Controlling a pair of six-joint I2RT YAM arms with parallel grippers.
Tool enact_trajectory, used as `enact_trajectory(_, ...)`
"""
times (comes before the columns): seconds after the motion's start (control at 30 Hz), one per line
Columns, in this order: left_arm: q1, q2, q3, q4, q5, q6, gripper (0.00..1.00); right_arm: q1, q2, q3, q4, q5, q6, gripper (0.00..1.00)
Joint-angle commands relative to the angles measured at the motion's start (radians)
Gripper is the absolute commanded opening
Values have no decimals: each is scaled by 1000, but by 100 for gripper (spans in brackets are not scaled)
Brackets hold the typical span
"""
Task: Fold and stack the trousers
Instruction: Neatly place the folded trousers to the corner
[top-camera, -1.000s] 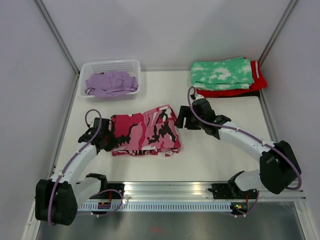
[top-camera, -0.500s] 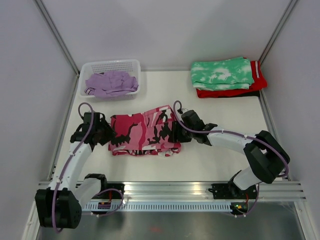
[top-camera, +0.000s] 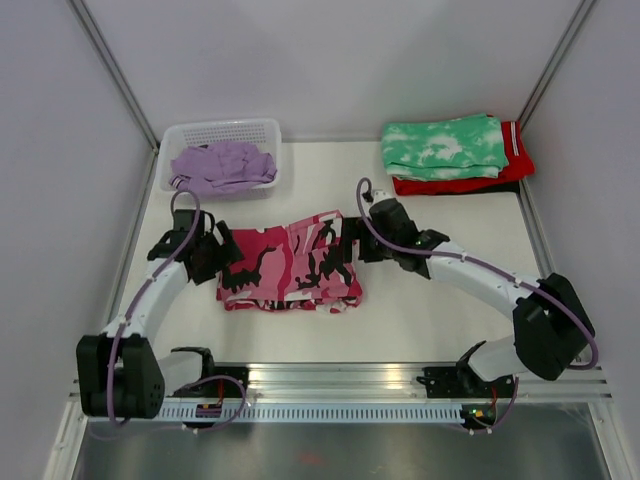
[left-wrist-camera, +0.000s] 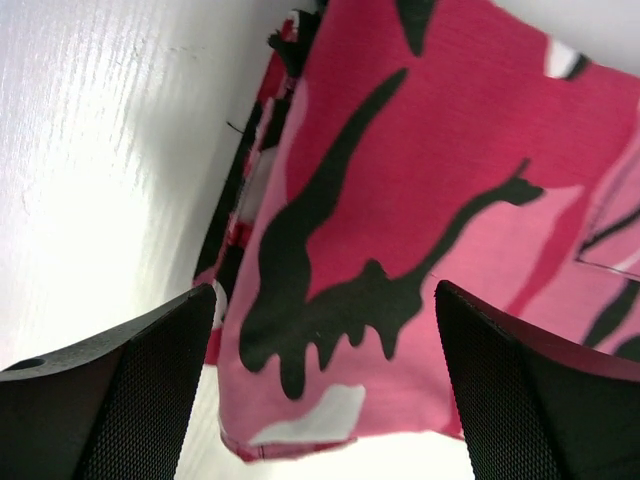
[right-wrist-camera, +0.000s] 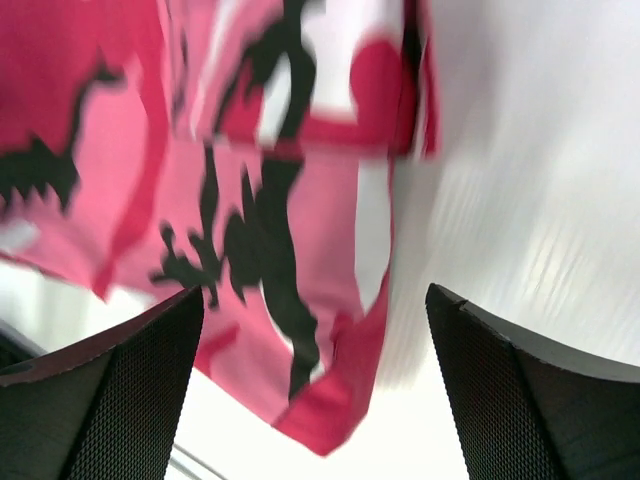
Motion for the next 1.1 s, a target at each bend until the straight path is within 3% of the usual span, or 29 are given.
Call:
enact_trajectory(0.0,20,84,35,97,-1,92,95,-41,64,99,21,3,-31,98)
enact_trajectory(0.13,37,153,32,149,-2,110,95,-41,156,80,116,-100,11,98)
enact_trajectory(0.2,86,199,31,169,7,106,95,-41,190,58,150,-91,36,98)
enact_trajectory(0.5,97,291,-72,298,142,65,89,-38,262,17,219,-112,73,96)
enact_trajectory(0.63,98,294,-132,369,203,41,83,-38,299,17,232,-111,71,82)
enact_trajectory(0.7,98,303,-149,384,206,41,78,-38,322,12,232,-106,71,66)
enact_trajectory(0.77,98,313,-157,402,226,37,68,-38,342,12,232,-106,71,49)
enact_trajectory(0.8,98,317,-156,408,238,32,44,-38,347,14,232,-103,71,32)
enact_trajectory(0.87,95,335,-150,416,286,15,16,-45,336,26,213,-70,64,16)
enact_trajectory(0.9,95,343,-150,442,310,12,2,-49,328,35,198,-56,42,0)
enact_trajectory(1.07,8,294,-175,546,429,-52,2,-107,285,219,50,4,-114,0)
